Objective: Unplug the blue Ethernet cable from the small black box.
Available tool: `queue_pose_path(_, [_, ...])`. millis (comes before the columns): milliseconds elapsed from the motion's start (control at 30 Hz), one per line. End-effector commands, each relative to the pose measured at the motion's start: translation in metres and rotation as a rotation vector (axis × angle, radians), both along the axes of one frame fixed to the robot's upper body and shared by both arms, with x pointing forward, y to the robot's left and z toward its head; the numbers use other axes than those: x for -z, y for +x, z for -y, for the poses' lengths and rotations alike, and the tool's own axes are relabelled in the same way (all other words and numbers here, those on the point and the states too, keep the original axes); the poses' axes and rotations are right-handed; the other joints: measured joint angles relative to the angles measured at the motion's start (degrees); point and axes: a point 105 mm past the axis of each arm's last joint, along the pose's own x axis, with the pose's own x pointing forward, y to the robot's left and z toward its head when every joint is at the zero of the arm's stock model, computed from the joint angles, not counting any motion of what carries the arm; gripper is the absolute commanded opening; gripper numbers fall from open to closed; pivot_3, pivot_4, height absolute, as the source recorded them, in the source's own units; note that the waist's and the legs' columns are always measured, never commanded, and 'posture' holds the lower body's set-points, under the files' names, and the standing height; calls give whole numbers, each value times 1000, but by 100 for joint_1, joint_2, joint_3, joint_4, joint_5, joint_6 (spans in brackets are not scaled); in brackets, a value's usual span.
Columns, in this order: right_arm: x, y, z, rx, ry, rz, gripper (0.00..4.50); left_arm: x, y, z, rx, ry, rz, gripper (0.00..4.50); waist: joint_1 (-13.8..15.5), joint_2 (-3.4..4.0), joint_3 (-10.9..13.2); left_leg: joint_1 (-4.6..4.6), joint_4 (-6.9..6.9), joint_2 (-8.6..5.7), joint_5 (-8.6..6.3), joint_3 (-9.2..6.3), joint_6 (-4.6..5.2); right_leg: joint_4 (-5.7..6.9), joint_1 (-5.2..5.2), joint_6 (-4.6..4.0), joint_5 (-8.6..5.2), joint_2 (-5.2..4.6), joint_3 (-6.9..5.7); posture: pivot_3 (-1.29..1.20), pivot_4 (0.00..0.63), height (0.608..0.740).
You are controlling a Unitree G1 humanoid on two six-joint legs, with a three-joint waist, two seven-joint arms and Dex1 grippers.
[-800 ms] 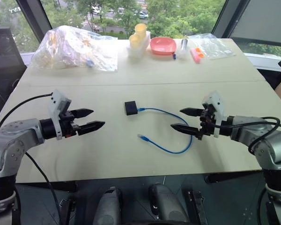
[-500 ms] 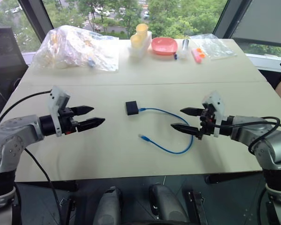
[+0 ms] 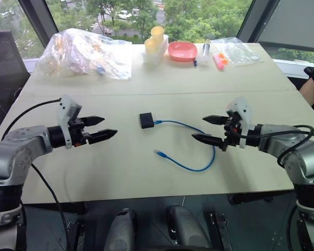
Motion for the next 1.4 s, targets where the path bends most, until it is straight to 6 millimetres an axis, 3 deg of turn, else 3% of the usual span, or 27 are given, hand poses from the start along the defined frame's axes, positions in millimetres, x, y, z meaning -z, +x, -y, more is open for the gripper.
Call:
queue_pose_path(33, [-11,2,-4,-22,8,49,4500,-11,1,-3,6,27,53,4459,1,0,0,0,0,0,0,0,0,0,0,0,0,0,0,0,150,740])
queue_pose_path(267, [-9,6,-12,-34,15,59,4500,-14,4,-4,23,39,66,4459,2,0,0,0,0,0,0,0,0,0,0,0,0,0,0,0,150,740])
queue_pose_path(433, [9,43,-49,-104,-74,88,4500,-26,8,-5,136,108,65,4459,-41,0,0,2,6,1,0,6,0,1,-2,-8,5,8,0,0,150,740])
queue_pose_path(633, [39,88,-95,-260,-234,36,4500,-36,-3,-16,244,192,23,4459,-169,5,4,1,7,2,1,9,0,10,-9,-9,9,13,1,0,150,740])
queue_pose_path(767, [45,103,-107,-268,-274,15,4500,-40,-3,-20,206,184,43,4459,-148,4,4,-6,-19,1,1,7,-1,9,-22,13,19,8,-1,0,150,740])
queue_pose_path(900, [54,107,-113,-257,-304,-19,4500,-32,-11,-19,177,169,33,4459,-160,4,4,-7,-32,3,0,0,-1,8,-22,15,17,-2,-8,0,150,740])
queue_pose_path(1000, [69,101,-113,-288,-360,-67,3643,-28,-17,-20,149,169,31,4500,-163,2,3,-5,-31,5,1,-1,-3,10,-20,15,18,-8,-8,0,150,740])
queue_pose_path(1233, [87,90,-107,-401,-480,-49,97,-30,-14,-25,101,165,50,4500,-153,2,1,28,-27,1,4,-6,-9,14,14,14,18,-5,-11,0,150,740])
queue_pose_path(1333, [73,105,-103,-352,-564,139,38,-34,1,-25,81,142,82,4500,-151,2,1,61,-27,-1,5,-8,-9,11,49,4,12,-5,-15,0,150,740])
queue_pose_path(1400, [47,119,-104,-305,-597,351,38,-38,13,-24,68,78,95,4500,-152,2,2,93,-28,-3,5,-4,-9,9,78,-7,6,-6,-12,0,150,740])
